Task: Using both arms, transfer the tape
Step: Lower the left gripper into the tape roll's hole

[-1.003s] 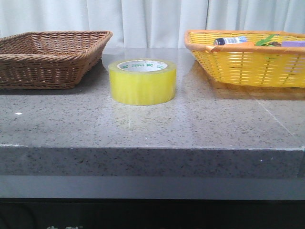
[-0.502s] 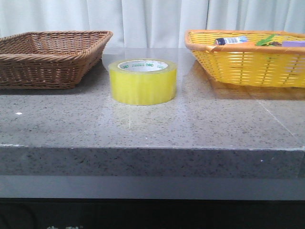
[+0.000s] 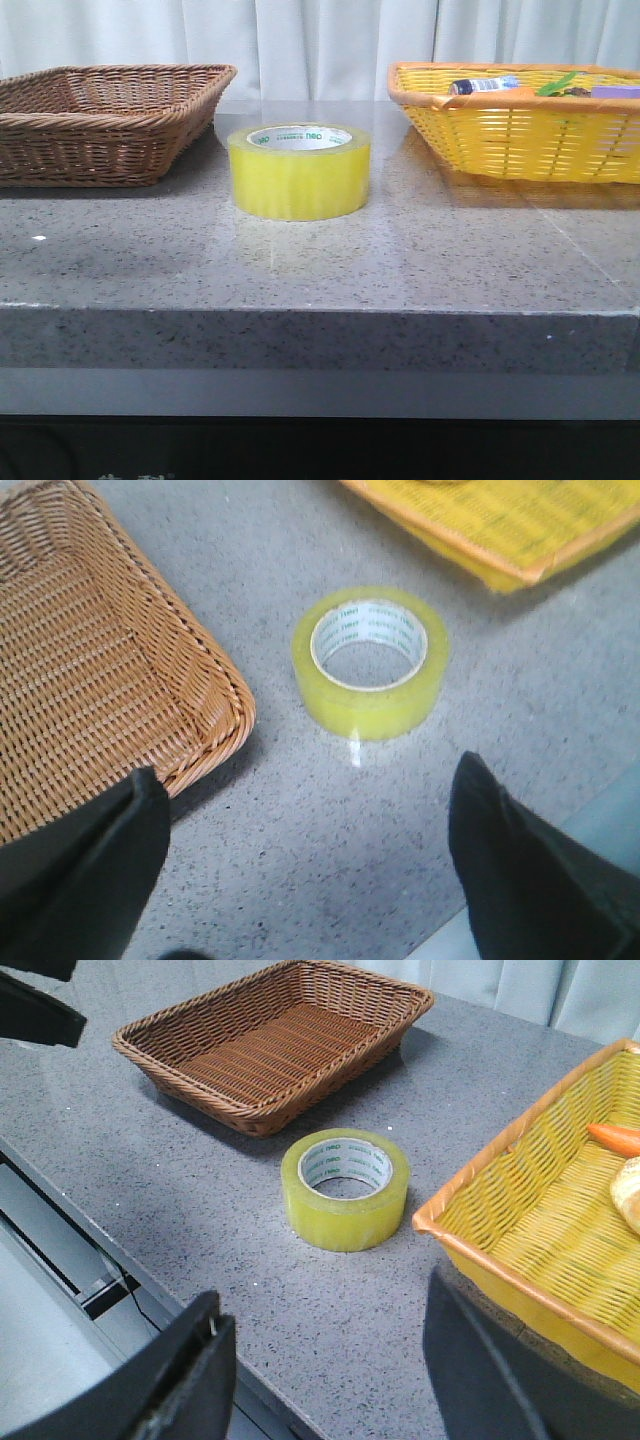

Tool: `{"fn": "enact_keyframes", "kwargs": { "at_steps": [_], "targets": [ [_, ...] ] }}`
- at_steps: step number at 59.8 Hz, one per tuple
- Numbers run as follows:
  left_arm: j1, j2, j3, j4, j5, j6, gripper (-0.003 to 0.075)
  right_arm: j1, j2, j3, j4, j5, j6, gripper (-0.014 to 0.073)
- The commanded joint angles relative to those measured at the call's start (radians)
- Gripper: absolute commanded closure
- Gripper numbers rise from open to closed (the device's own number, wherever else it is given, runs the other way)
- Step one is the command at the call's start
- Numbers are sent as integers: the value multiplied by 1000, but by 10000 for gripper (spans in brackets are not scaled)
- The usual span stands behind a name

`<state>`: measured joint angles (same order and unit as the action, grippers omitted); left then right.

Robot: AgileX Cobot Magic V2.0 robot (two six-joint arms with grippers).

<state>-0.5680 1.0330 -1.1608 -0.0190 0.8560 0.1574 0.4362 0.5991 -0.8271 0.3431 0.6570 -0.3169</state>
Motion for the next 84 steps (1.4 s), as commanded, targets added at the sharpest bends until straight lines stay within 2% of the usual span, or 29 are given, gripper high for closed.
{"fn": "enact_keyframes", "kwargs": {
  "at_steps": [1, 16, 31, 52, 69, 84],
  "targets": [
    [-6, 41, -87, -3, -3, 63, 154, -6, -1, -24, 20, -71, -3, 150],
    [-6, 213, -241, -19, 95, 216, 155, -6, -1, -24, 20, -71, -3, 150],
    [-6, 367, -399, -75, 302, 424, 155, -6, -1, -24, 20, -71, -3, 150],
    [-7, 535, -516, -229, 313, 693, 155, -6, -1, -24, 20, -71, -3, 150],
    [-39, 646, -557, -237, 319, 772, 155, -6, -1, -24, 20, -71, -3, 150],
    [-55, 730, -559, -234, 294, 776, 155, -6, -1, -24, 20, -71, -3, 150]
  ]
}}
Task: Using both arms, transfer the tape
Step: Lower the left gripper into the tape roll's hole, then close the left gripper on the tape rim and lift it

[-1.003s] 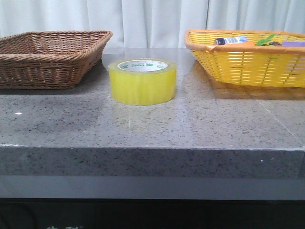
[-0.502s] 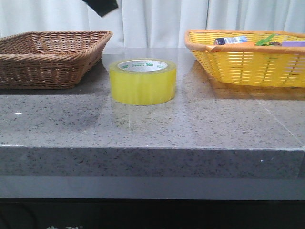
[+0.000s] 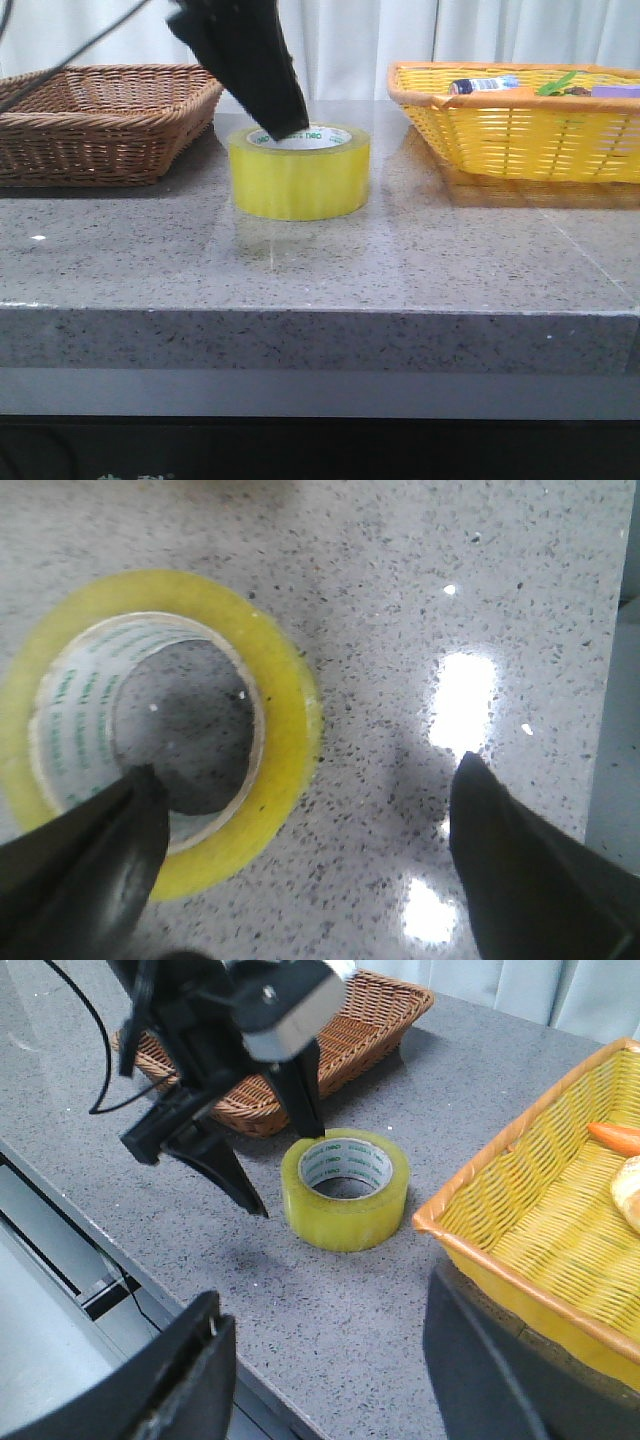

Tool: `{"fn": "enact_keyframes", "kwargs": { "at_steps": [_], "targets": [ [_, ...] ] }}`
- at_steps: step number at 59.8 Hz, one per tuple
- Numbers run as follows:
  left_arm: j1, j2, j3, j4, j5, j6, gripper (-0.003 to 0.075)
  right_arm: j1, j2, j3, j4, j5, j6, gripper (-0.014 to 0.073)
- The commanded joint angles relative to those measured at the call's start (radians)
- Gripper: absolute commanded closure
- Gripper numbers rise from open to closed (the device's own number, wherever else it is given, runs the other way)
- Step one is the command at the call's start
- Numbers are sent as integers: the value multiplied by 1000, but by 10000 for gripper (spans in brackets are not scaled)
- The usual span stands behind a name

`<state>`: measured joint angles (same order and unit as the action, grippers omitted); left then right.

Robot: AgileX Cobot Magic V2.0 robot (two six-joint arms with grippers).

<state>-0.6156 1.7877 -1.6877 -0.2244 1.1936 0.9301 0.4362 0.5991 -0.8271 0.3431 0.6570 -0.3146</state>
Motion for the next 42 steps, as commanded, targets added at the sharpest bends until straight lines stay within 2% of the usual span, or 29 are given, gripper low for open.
{"fn": "enact_keyframes", "kwargs": {
  "at_steps": [1, 42],
  "targets": [
    [-7, -18, -32, -28, -46, 3, 155, -6, -1, -24, 20, -71, -5, 150],
    [-7, 121, -37, -28, -123, 5, 158, -6, -1, -24, 20, -71, -5, 150]
  ]
}}
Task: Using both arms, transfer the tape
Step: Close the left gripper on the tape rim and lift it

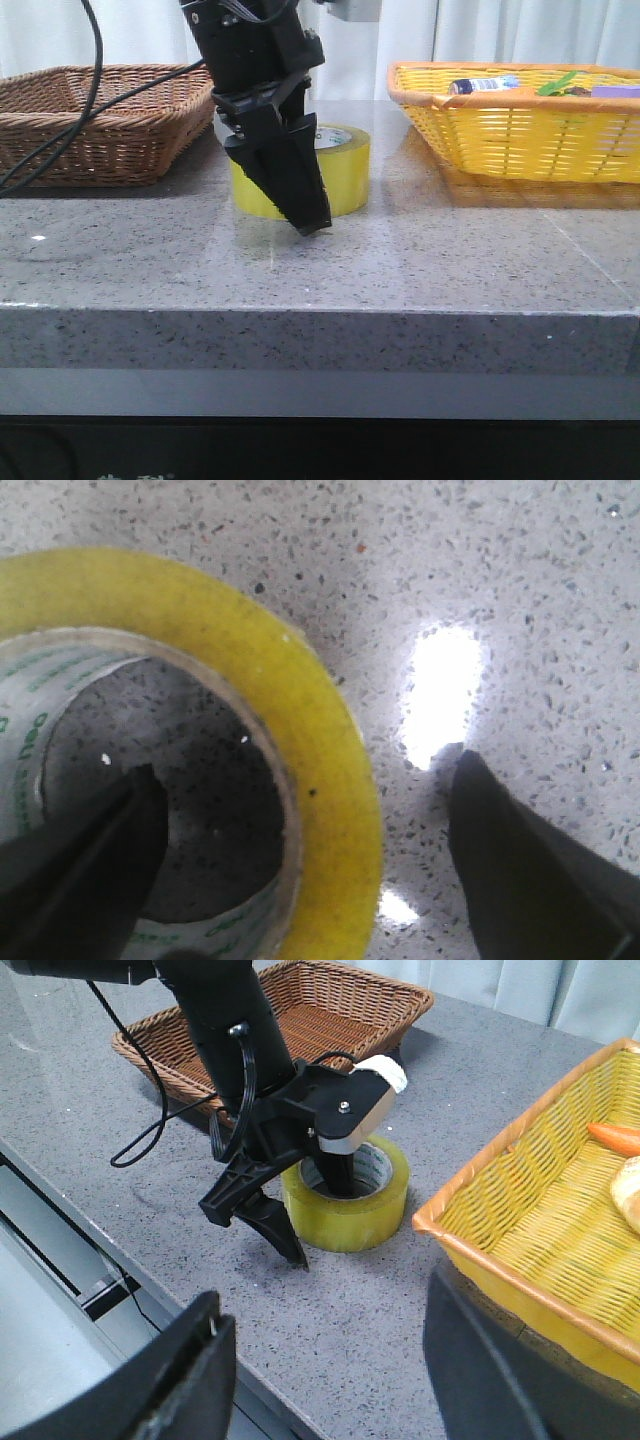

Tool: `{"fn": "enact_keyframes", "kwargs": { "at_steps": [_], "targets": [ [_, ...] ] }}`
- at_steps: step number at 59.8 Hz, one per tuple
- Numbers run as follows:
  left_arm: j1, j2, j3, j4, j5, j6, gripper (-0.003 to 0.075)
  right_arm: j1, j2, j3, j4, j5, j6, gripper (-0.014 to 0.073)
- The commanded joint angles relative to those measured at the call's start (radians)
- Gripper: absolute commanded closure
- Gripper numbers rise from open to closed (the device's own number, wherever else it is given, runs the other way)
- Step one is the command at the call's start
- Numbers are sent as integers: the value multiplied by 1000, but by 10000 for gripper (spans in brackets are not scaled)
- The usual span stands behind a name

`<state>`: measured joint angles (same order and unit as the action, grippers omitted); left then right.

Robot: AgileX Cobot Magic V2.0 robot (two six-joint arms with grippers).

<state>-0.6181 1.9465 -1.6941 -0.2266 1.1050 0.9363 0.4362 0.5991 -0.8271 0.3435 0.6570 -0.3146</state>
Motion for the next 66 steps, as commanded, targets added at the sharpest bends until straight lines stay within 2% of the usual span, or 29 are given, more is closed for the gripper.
{"fn": "enact_keyframes", "kwargs": {
  "at_steps": [1, 7, 16, 24, 41, 57, 66],
  "targets": [
    [-5, -38, -31, -26, -35, -1, 163, -6, -1, -24, 20, -71, -5, 150],
    [-5, -38, -31, -26, -37, -1, 251, -6, -1, -24, 20, -71, -5, 150],
    [-5, -38, -31, -26, -35, -1, 454, -6, -1, -24, 20, -71, -5, 150],
    [-5, -38, -31, -26, -36, -1, 560, -6, -1, -24, 20, -71, -5, 150],
    [-5, -38, -57, -26, -29, -7, 582, -6, -1, -24, 20, -71, -5, 150],
    [-5, -38, -217, -26, 66, -19, 582, -6, -1, -24, 20, -71, -5, 150],
    [-5, -38, -329, 8, 89, -90, 582, -6, -1, -24, 20, -71, -5, 150]
  ]
}}
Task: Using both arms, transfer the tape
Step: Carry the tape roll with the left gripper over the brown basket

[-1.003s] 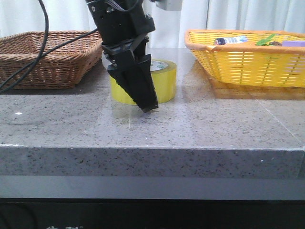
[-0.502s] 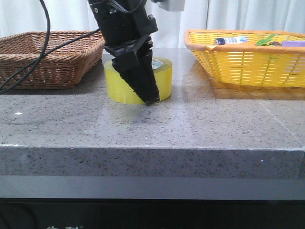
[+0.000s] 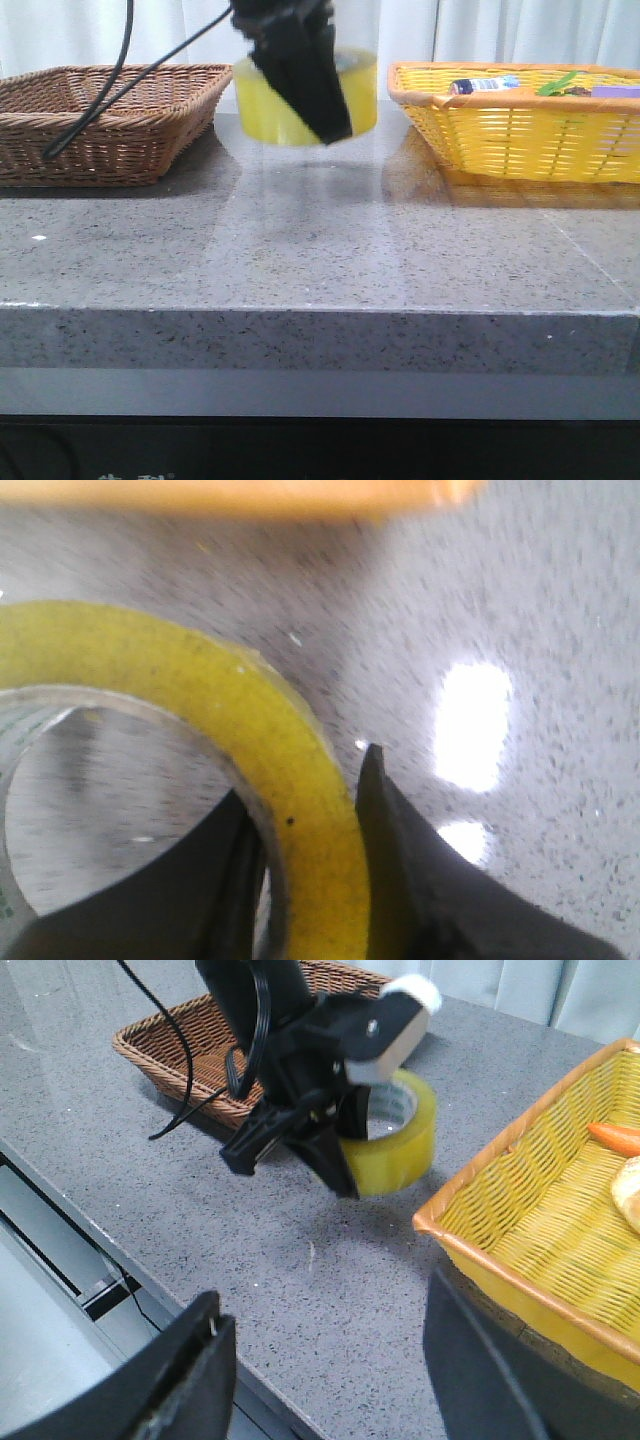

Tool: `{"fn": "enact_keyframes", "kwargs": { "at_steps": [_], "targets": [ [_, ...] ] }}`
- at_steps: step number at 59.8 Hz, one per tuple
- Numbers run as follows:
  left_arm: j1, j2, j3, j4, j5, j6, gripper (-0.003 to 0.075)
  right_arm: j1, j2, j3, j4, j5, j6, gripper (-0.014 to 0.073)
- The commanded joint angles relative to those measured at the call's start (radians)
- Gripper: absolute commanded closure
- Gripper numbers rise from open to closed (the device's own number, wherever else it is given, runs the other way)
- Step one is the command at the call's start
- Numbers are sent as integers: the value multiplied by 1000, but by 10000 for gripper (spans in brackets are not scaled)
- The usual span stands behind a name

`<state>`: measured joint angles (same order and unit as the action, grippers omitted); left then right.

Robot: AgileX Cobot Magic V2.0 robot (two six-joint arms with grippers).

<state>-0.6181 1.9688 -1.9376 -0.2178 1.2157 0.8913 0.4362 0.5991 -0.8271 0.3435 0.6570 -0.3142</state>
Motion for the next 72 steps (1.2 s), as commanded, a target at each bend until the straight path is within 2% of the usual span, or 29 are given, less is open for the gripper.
{"fn": "enact_keyframes", "kwargs": {
  "at_steps": [1, 18, 36, 58, 72],
  "targets": [
    [-5, -60, -96, 6, -15, -53, 582, -6, -1, -24, 20, -71, -6, 150],
    [-3, -60, -237, 190, 40, -210, 583, -6, -1, -24, 20, -71, -6, 150],
    [13, -60, -258, 374, 67, -398, 582, -6, -1, -24, 20, -71, -6, 150],
    [200, -60, -258, 371, 65, -617, 583, -6, -1, -24, 20, -71, -6, 150],
    [347, -60, -258, 296, 63, -781, 582, -6, -1, -24, 20, -71, -6, 150]
  ]
}}
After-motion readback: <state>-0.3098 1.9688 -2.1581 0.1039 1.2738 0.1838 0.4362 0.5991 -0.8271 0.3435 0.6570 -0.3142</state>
